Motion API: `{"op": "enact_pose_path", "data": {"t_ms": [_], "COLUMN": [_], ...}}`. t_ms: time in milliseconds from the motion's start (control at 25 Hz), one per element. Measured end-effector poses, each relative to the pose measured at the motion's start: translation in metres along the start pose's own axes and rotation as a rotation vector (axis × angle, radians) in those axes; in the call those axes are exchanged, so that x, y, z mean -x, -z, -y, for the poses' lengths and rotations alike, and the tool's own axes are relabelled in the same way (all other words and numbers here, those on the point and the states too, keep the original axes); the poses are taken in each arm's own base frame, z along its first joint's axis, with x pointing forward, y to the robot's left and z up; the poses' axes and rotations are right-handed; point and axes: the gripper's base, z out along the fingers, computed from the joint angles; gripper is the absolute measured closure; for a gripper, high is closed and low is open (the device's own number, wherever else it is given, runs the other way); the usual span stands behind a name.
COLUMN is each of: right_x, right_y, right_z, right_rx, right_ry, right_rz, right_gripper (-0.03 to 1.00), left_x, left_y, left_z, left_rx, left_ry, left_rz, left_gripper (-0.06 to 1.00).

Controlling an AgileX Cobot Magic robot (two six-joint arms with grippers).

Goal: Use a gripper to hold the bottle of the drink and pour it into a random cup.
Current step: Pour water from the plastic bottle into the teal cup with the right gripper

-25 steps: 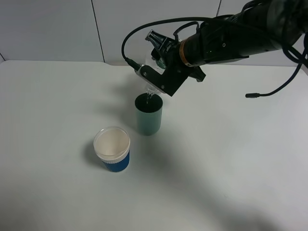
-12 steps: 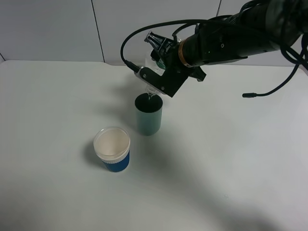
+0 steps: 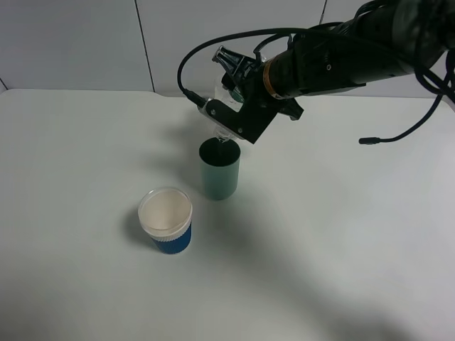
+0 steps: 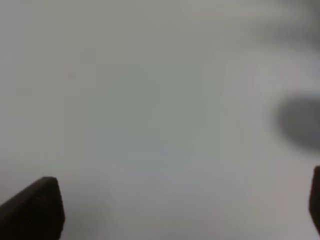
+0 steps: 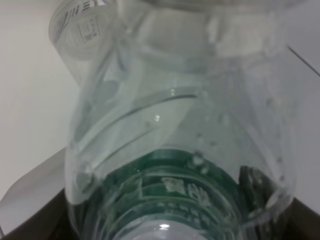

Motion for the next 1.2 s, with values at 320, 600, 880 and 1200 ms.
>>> {"op": "enact_pose_path", "data": {"t_ms": [320,600,880,1200], "right_x": [0.0005,0.0005,0.0005,0.0009], "right_y": [0.0000,0.0000,0.0000,0.0000], "right_z": [0.0006,0.0006,0.0007,0.0012], "right_rx": [-0.007,-0.007,-0.008,-0.014], "right_ry": [0.045,0.056,0.081,0.089], "right_rz": [0.005,0.005,0.005,0.010], "right_gripper": [0.40,0.40,0.40,0.40], "left_x": [0.0000,0.0000,0.0000,0.0000], "left_y": [0.0000,0.0000,0.0000,0.0000], "left_z": [0.0000,0.0000,0.0000,0.0000], "left_rx": [0.000,0.000,0.000,0.000], "left_ry": [0.000,0.000,0.000,0.000], "left_rz": [0.000,0.000,0.000,0.000], "left_gripper": [-0.05,-0.05,-0.05,-0.05]}}
